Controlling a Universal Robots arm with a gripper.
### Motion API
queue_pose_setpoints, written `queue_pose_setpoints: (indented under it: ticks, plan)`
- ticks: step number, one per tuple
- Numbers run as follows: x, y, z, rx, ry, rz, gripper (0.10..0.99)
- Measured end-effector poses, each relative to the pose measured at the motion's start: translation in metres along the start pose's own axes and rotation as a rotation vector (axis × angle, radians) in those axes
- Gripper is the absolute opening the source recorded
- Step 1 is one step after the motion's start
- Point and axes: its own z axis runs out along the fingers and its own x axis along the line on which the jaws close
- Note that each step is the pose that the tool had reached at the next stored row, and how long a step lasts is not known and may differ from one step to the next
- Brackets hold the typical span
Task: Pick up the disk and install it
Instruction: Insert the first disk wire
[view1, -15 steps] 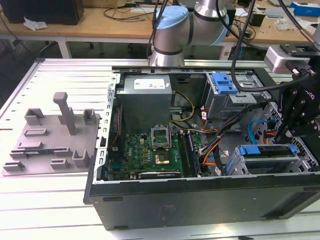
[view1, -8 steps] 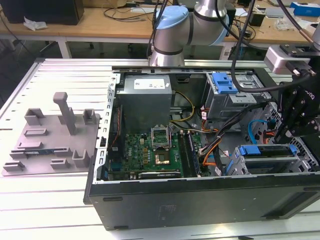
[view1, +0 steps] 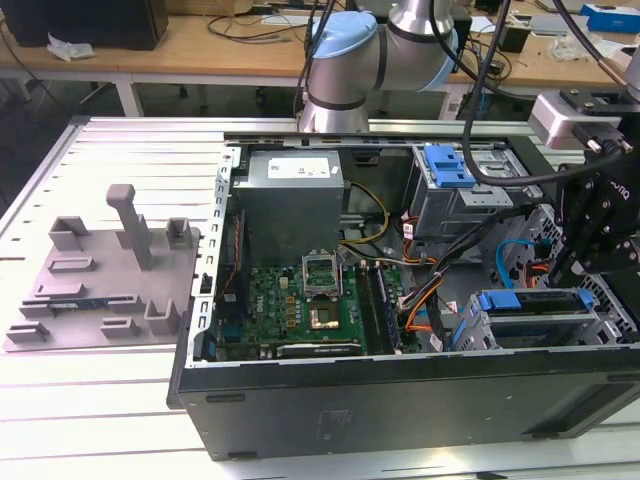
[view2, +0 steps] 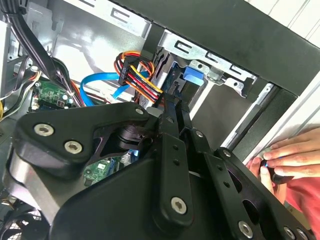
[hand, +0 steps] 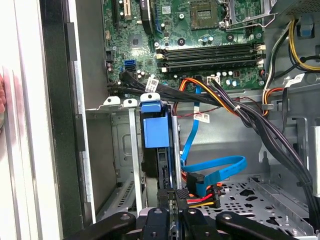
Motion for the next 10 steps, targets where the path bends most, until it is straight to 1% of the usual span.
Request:
queue_pose_setpoints:
  ticks: [10]
  plan:
    - [0.0004, -0.0003, 0.0020, 0.000, 0.0001, 0.000, 0.169]
